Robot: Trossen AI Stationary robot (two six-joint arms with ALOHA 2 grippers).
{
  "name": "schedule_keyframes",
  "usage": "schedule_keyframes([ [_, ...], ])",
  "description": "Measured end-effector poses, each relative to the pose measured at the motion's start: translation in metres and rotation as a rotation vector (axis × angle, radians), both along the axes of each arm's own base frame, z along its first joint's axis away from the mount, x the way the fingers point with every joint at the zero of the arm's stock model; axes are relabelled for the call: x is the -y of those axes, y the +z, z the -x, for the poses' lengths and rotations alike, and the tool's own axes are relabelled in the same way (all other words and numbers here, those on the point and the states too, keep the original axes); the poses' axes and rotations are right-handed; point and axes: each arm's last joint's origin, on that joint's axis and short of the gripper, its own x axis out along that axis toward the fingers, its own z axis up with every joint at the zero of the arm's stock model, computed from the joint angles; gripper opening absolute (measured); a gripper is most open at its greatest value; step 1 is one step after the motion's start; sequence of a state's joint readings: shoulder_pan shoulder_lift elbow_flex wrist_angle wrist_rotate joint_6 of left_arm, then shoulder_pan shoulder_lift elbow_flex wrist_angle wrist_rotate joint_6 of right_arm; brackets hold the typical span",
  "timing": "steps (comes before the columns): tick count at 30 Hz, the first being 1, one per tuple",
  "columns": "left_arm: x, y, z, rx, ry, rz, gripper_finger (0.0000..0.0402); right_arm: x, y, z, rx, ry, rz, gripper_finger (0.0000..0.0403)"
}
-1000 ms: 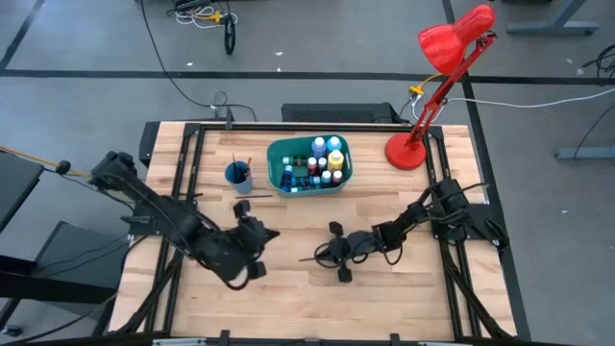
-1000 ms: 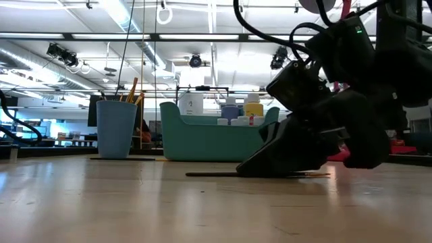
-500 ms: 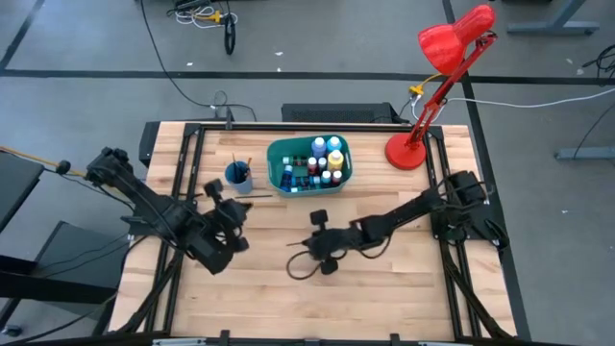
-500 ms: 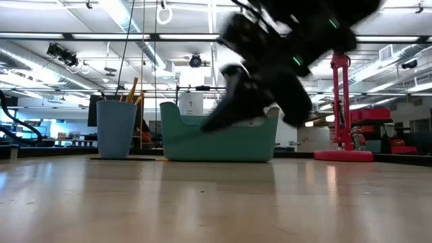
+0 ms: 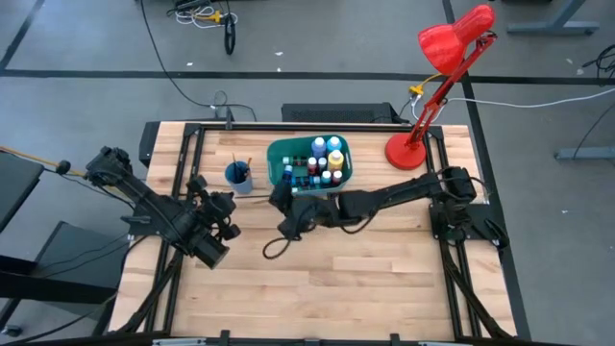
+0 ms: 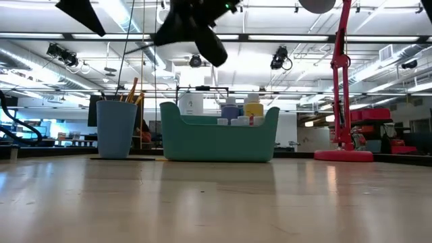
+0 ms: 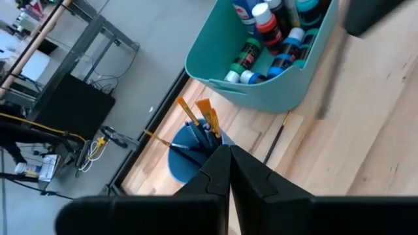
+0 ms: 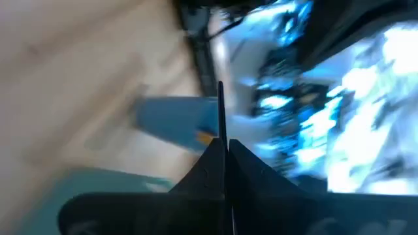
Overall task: Pick & Place Paint Supplies
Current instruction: Put the gold paint brush into the blue cup
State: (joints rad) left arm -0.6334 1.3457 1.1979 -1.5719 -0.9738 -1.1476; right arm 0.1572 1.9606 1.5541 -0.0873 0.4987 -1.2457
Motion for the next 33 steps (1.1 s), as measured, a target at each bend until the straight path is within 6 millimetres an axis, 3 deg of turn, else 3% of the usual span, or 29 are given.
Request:
schedule_keyframes([
  [5,0.0,0.001,0.001,0.007,0.005,0.014,0.0008,0.03,0.015,-0.019,-0.044,0.084,0.342,0.0],
  [12,-0.002,0.009,0.012,0.12,0.05,0.11,0.0018,0.083,-0.004,-0.034,-0.26,0.247,0.738,0.0],
  [22,-0.014,0.03,0.038,0.269,0.036,0.211,0.0009,0.098,-0.005,-0.037,-0.226,0.433,0.835,0.0],
  [33,-0.016,0.033,0.039,0.308,0.031,0.192,0.001,0.118,-0.021,-0.042,-0.292,0.485,0.957,0.0],
])
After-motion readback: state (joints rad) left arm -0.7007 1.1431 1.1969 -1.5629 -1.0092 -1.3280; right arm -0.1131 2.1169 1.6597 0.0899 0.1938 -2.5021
